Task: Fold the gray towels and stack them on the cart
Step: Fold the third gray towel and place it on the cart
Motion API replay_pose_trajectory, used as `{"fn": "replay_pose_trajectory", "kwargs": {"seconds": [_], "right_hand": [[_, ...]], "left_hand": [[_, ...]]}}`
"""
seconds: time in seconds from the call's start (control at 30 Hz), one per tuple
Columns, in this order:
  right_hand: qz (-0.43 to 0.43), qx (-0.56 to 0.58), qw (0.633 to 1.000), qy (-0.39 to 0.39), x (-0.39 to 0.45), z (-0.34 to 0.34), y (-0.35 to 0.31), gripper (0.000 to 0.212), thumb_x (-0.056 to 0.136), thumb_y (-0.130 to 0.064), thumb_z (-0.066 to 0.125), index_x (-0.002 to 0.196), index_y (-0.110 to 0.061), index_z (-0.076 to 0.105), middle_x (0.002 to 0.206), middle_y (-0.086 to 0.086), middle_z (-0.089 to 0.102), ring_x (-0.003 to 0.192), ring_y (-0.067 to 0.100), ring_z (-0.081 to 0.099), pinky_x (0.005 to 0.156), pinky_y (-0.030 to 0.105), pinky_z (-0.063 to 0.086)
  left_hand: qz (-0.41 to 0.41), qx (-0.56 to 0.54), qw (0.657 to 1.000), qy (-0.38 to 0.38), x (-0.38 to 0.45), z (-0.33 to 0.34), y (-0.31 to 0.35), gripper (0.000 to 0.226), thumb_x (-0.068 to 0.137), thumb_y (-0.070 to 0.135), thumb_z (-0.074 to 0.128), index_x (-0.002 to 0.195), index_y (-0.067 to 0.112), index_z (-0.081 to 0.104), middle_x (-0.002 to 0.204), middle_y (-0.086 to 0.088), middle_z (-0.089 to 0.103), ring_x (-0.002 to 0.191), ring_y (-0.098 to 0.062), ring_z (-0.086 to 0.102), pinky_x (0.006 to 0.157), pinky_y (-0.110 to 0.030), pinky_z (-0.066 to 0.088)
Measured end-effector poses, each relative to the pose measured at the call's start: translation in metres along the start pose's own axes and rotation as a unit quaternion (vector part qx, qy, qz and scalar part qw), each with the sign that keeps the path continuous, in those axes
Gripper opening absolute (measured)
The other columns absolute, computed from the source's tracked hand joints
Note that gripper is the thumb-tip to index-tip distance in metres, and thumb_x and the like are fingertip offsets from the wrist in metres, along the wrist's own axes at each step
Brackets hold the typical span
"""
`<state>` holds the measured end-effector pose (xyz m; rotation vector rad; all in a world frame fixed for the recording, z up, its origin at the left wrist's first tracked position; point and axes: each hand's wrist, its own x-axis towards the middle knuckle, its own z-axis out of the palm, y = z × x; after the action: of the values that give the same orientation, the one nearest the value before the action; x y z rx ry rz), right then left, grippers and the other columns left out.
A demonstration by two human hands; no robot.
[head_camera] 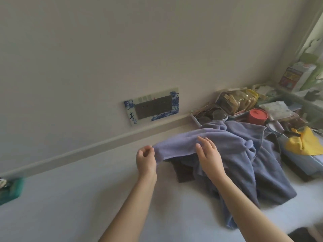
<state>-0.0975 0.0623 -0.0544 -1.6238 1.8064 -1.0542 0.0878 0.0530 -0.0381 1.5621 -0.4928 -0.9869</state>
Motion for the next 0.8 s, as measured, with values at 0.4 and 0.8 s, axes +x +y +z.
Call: {"fn": "replay_pose_trajectory", "kwargs": {"seconds": [0.4, 0.8], "right_hand": [[-0.124, -0.247, 0.956, -0.094, -0.113, 0.155, -0.111, 0.057, 0.082, -0.064, 0.026, 0.121, -0.036, 0.058, 0.13, -0.003, 0.049, 0.119, 0.024, 0.038, 0.1, 0.037, 0.016], [-0.162, -0.189, 0.923, -0.294, -0.204, 0.314, -0.174, 0.042, 0.082, -0.051, 0.034, 0.079, -0.028, 0.069, 0.089, -0.012, 0.065, 0.113, 0.019, 0.051, 0.091, 0.029, 0.02]], "left_hand": [[0.006, -0.085, 0.991, 0.104, 0.057, -0.25, 0.038, 0.025, 0.091, -0.003, 0.047, 0.104, 0.013, 0.061, 0.106, -0.005, 0.06, 0.103, -0.018, 0.055, 0.096, -0.033, 0.042], [-0.02, -0.188, 0.943, 0.274, 0.091, -0.498, 0.049, 0.026, 0.092, 0.001, 0.047, 0.106, 0.015, 0.064, 0.122, -0.007, 0.061, 0.105, -0.021, 0.058, 0.1, -0.036, 0.042]]}}
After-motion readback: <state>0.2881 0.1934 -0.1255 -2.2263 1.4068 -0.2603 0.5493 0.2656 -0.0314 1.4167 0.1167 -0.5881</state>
